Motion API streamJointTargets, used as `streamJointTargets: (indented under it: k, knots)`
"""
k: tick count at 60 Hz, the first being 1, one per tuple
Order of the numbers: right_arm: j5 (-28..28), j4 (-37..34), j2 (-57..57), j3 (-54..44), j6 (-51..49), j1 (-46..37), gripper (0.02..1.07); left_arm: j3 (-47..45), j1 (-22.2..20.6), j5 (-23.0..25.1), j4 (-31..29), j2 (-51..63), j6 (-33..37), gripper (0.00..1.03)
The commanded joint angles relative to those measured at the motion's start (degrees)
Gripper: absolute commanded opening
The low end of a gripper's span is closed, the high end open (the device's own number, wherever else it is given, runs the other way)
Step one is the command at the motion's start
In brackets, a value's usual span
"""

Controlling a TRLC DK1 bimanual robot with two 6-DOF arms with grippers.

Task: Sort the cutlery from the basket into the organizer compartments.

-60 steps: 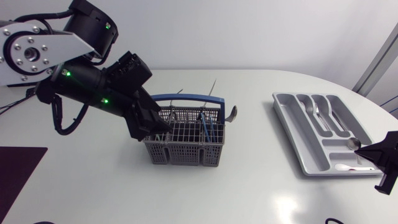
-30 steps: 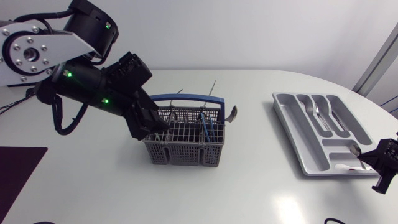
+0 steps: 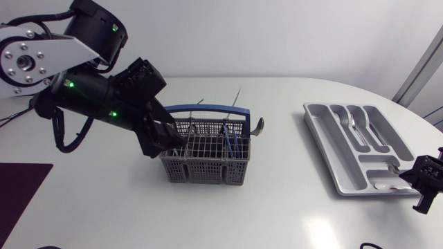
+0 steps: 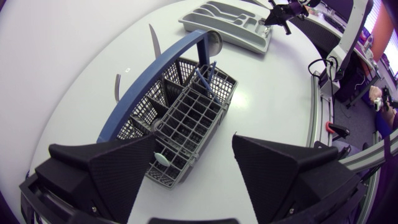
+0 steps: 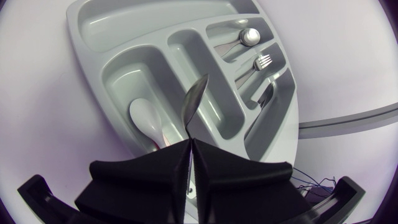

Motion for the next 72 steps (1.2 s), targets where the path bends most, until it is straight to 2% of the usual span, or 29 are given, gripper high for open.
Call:
streamJointTargets:
  k: [1, 5, 13, 18, 23, 37, 45, 52, 57, 63, 72]
  knots:
    - [0.75, 0.73, 1.4, -1.39, -0.29, 0.87, 0.32, -1.92, 0.35, -0.78, 0.28, -1.02, -0.23, 0.85]
    - [1.19, 1.26, 1.22, -2.1, -0.21, 1.22, 0.37, -2.1, 0.35, -1.3, 0.28, -1.1, -0.14, 0.85]
    - [1.19, 1.17, 0.52, -2.36, 0.06, 1.57, 0.38, -2.45, 0.62, -1.65, 0.28, -1.45, 0.04, 0.85]
    - [1.01, 0.73, -1.24, -2.36, 0.94, 1.48, 0.45, -2.63, 0.97, -1.74, 0.28, -1.81, 0.13, 0.85]
    - [0.48, 0.47, -3.96, -2.71, 2.52, 1.66, 0.47, -2.54, 1.67, -1.74, 0.28, -2.16, 0.39, 0.85]
    - [-1.27, -1.82, -12.4, -4.12, 7.53, 4.12, 0.73, -3.68, 2.11, -1.92, 0.54, -2.25, 0.74, 0.85]
    - [-1.27, -3.4, -18.02, -5.52, 12.1, 7.64, 0.75, -4.56, 2.64, -3.41, 1.16, -1.89, 0.65, 0.85]
    - [-1.01, -6.74, -23.39, -5.96, 16.41, 11.94, 0.75, -4.3, 1.85, -7.46, 0.63, -2.07, -1.1, 0.85]
    - [-0.13, -9.11, -26.81, -6.23, 19.92, 15.64, 0.75, -3.59, -0.79, -12.9, 0.45, -1.89, -4.44, 0.84]
    - [2.86, -9.73, -31.12, -7.63, 24.76, 21.61, 0.75, -3.07, -4.83, -21.61, 0.8, 0.04, -7.96, 0.84]
    - [8.22, -12.1, -37.1, -8.6, 31.79, 31.37, 0.75, -1.66, -7.38, -27.67, 0.8, 3.55, -11.21, 0.78]
